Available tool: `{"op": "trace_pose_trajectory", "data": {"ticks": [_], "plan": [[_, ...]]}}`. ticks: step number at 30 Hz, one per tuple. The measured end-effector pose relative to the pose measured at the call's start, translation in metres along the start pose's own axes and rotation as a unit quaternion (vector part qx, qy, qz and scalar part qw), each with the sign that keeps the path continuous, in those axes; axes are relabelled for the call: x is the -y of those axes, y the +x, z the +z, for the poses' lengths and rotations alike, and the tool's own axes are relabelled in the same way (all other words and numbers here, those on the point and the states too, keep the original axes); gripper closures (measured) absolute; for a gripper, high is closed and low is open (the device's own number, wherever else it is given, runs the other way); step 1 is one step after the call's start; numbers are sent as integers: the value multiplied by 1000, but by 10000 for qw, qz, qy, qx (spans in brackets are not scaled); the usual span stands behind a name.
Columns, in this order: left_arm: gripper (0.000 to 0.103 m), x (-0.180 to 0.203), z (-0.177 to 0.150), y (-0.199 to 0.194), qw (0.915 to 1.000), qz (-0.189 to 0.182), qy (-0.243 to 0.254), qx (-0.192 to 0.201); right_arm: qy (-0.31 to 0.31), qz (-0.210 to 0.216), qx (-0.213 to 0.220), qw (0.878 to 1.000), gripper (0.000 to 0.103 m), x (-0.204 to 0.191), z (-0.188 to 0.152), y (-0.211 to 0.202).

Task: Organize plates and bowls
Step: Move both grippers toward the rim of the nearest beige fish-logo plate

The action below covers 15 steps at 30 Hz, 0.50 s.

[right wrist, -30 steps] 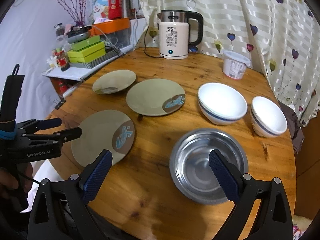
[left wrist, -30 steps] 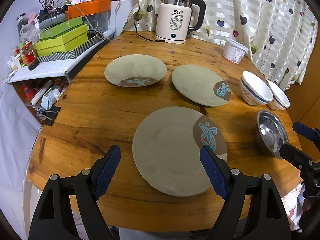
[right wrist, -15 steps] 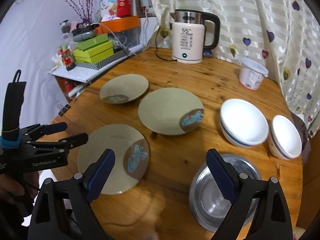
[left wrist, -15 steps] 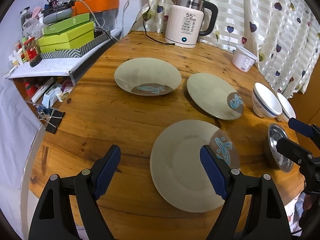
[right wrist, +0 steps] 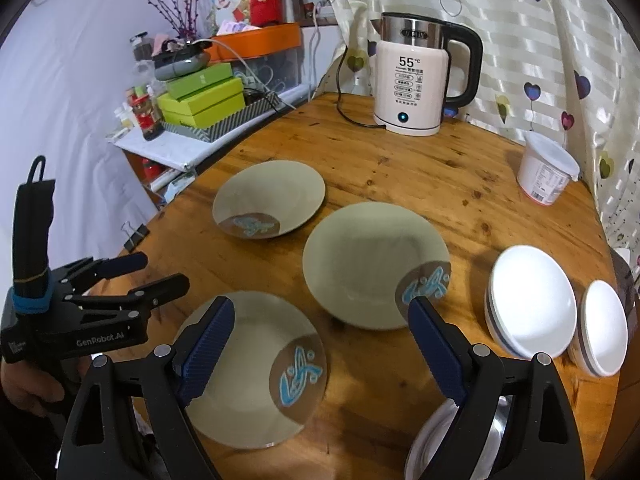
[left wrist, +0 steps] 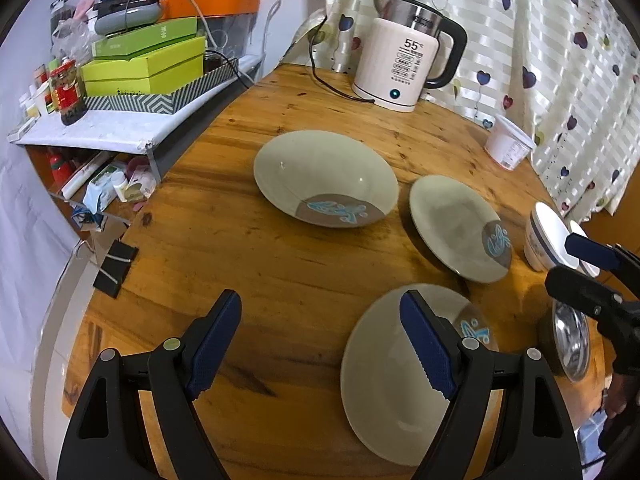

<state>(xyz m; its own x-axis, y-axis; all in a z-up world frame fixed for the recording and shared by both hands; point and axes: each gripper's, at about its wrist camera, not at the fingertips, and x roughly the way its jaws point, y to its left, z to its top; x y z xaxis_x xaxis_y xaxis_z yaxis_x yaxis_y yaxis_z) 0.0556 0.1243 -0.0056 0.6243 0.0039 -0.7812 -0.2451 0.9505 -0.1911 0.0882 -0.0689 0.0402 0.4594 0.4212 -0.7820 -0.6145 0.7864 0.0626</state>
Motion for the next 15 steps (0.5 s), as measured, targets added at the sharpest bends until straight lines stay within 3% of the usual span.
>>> {"op": "trace_pose_trajectory", "data": {"ticks": [4,15], "plan": [[21,-6,9,5,10000,12,-26,11,-36,25,-14,10000,15,0,15,7],[21,-30,35,18,9995,52,-313,68,-5,274,-261,9993,32,1,48,38]]}}
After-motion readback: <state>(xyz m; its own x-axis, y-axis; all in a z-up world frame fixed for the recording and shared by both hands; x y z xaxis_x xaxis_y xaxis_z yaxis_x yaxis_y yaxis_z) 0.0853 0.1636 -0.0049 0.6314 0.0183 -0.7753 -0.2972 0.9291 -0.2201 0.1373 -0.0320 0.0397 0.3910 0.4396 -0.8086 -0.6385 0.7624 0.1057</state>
